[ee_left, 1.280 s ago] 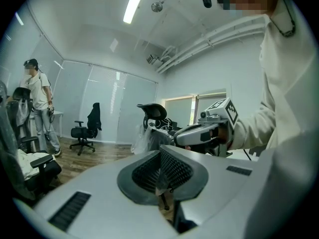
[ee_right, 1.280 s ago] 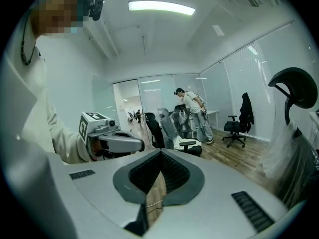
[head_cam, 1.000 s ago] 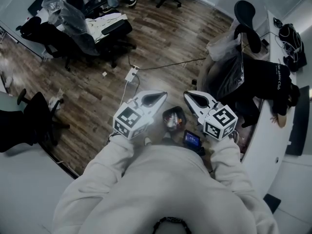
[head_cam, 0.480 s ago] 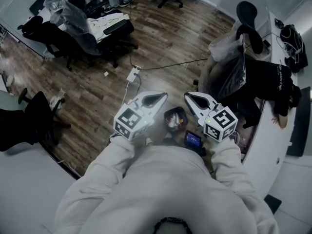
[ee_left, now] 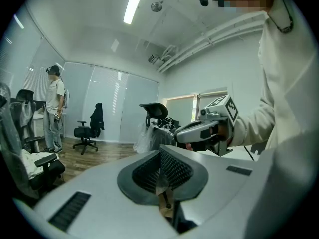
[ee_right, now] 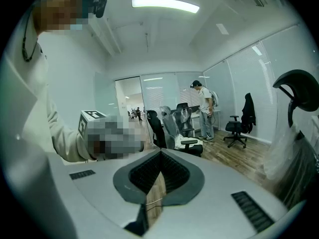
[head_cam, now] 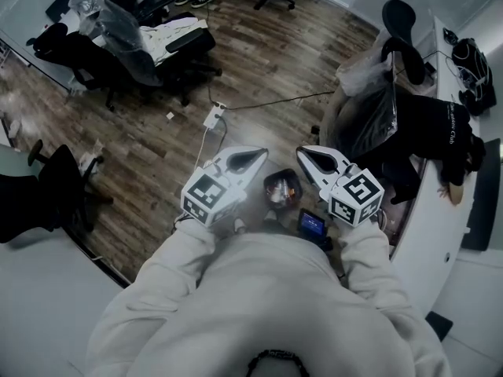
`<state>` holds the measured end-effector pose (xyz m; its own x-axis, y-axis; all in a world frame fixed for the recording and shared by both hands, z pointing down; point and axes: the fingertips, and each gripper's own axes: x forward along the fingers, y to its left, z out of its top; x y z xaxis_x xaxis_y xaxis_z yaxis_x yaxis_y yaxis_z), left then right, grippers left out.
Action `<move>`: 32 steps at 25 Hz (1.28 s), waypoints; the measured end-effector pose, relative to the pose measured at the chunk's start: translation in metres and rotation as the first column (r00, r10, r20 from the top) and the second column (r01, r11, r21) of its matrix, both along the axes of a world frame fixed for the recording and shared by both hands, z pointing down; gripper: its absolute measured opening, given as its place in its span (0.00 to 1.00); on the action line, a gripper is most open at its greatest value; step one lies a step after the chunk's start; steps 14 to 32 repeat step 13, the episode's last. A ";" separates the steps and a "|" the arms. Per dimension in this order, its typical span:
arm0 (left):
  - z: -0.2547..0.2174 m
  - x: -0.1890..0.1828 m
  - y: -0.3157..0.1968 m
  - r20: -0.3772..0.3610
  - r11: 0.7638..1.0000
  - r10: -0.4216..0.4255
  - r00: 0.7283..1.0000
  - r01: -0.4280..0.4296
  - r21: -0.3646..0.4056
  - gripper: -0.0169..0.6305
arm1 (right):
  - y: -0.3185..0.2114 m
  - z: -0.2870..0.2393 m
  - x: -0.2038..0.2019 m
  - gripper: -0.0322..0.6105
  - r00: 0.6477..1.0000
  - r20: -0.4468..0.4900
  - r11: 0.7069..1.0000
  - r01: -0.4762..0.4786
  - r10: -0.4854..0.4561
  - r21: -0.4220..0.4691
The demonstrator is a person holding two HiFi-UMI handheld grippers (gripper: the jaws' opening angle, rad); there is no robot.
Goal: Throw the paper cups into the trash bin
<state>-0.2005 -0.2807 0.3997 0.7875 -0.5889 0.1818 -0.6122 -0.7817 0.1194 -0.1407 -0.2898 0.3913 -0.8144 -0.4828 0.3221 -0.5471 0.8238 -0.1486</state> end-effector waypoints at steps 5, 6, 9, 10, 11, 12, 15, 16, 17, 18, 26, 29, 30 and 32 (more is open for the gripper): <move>-0.004 0.005 0.001 0.003 1.000 0.016 1.000 -0.016 0.005 0.01 | 0.001 0.001 0.002 0.08 1.000 -0.011 1.000 0.007 -0.007 0.001; -0.004 0.006 0.001 0.004 1.000 0.020 1.000 -0.020 0.005 0.01 | 0.001 0.000 0.002 0.08 1.000 -0.011 1.000 0.009 -0.009 0.000; -0.004 0.008 0.003 0.006 1.000 0.029 1.000 -0.029 0.005 0.01 | 0.001 0.000 0.001 0.08 1.000 -0.022 1.000 0.013 -0.013 0.009; -0.003 0.008 0.003 0.006 1.000 0.030 1.000 -0.030 0.004 0.01 | 0.001 -0.001 0.001 0.08 1.000 -0.027 1.000 0.013 -0.013 0.013; -0.002 0.007 0.003 0.006 1.000 0.031 0.999 -0.031 0.001 0.01 | 0.001 -0.001 0.001 0.08 0.999 -0.031 1.000 0.014 -0.014 0.016; -0.001 0.007 0.004 0.006 0.999 0.032 0.999 -0.032 -0.001 0.01 | 0.001 -0.002 0.001 0.08 0.999 -0.033 1.000 0.015 -0.014 0.017; 0.000 0.006 0.005 0.007 0.999 0.033 0.999 -0.033 -0.003 0.01 | 0.000 -0.003 0.001 0.08 0.999 -0.036 1.000 0.015 -0.014 0.019; 0.000 0.006 0.005 0.007 0.999 0.033 0.999 -0.033 -0.003 0.01 | 0.000 -0.003 0.001 0.08 0.999 -0.036 1.000 0.015 -0.014 0.019; 0.000 0.006 0.005 0.007 0.999 0.033 0.999 -0.033 -0.003 0.01 | 0.000 -0.003 0.001 0.08 0.999 -0.036 1.000 0.015 -0.014 0.019; 0.000 0.006 0.005 0.007 0.999 0.033 0.999 -0.033 -0.003 0.01 | 0.000 -0.003 0.001 0.08 0.999 -0.036 1.000 0.015 -0.014 0.019; 0.000 0.006 0.005 0.007 0.999 0.033 0.999 -0.033 -0.003 0.01 | 0.000 -0.003 0.001 0.08 0.999 -0.036 1.000 0.015 -0.014 0.019; 0.000 0.006 0.005 0.007 0.999 0.033 0.999 -0.033 -0.003 0.01 | 0.000 -0.003 0.001 0.08 0.999 -0.036 1.000 0.015 -0.014 0.019; 0.000 0.006 0.005 0.007 0.999 0.033 0.999 -0.033 -0.003 0.01 | 0.000 -0.003 0.001 0.08 0.999 -0.036 1.000 0.015 -0.014 0.019; 0.000 0.006 0.005 0.007 0.999 0.033 0.999 -0.033 -0.003 0.01 | 0.000 -0.003 0.001 0.08 0.999 -0.036 1.000 0.015 -0.014 0.019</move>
